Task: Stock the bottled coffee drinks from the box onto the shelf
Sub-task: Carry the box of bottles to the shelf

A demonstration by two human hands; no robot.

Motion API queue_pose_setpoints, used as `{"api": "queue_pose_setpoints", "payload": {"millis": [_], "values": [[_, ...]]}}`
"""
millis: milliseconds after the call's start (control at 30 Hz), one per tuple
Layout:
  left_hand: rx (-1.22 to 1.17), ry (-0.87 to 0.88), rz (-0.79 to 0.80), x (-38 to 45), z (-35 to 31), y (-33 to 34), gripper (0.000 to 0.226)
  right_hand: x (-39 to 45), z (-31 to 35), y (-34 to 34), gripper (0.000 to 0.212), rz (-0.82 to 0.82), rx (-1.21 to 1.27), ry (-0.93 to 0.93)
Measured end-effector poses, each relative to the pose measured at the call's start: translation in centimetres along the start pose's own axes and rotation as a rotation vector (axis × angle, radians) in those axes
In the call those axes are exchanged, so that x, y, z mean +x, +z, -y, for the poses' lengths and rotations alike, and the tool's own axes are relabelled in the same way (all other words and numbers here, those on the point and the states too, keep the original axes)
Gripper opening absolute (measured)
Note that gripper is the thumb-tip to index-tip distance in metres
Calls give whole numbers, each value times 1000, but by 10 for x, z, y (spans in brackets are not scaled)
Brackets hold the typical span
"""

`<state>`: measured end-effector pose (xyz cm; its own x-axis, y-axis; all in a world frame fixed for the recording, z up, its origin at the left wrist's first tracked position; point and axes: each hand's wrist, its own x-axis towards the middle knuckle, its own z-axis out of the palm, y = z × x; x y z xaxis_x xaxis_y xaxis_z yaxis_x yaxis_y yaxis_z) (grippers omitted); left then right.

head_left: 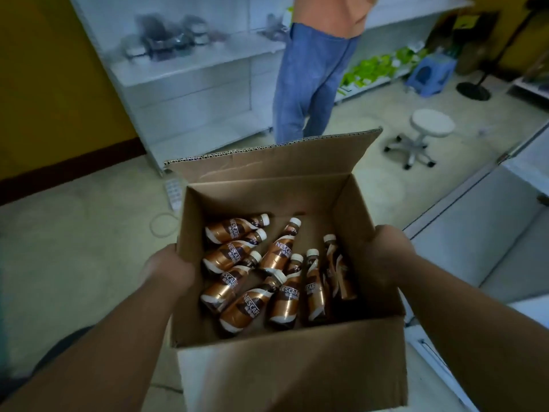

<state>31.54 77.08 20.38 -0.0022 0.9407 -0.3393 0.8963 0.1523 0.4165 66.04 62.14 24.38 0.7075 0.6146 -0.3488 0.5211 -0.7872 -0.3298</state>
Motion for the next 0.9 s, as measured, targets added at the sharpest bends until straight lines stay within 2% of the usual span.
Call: {"api": "queue_pose_setpoints", "payload": {"millis": [133, 300, 700, 900], "values": [[112, 136, 8, 72, -76, -4, 31, 54, 6, -24, 15, -57, 59, 100], [149, 254, 33, 146, -171, 12, 20, 137, -2, -47, 14, -98, 95, 183], [155, 472, 180, 263, -403, 93, 20, 306, -57, -130, 11, -162, 214, 377], [321, 644, 305, 327, -540, 156, 17, 375, -95, -152, 23, -218, 251, 570]]}}
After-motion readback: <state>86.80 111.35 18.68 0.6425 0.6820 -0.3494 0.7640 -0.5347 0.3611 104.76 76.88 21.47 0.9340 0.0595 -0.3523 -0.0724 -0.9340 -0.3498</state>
